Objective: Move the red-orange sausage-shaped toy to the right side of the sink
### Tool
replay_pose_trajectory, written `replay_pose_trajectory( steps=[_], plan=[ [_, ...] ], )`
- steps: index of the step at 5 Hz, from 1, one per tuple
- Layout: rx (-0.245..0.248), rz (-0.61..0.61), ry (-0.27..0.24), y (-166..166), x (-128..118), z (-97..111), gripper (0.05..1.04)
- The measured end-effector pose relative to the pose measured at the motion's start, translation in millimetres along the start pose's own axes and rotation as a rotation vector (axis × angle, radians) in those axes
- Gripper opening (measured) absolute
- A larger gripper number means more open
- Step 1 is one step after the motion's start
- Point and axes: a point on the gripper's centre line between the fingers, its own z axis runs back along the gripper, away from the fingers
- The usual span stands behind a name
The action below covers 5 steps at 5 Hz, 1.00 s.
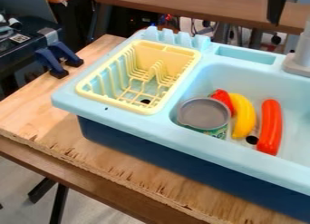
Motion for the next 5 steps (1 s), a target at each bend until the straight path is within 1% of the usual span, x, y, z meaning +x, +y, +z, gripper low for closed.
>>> replay_pose_trajectory(
  steps=[1,2,3,4,5],
  plan=[
    [0.023,-0.012,0.040,-3,-4,-18,0.998],
    [-0.034,-0.010,0.073,-3,-7,-53,0.998],
    [-0.073,0.003,0.063,0,-7,-69,0.998],
    [-0.158,0.020,0.049,-1,-11,-92,0.998],
    [-0.164,0.028,0.048,-3,-11,-95,0.998]
  ],
)
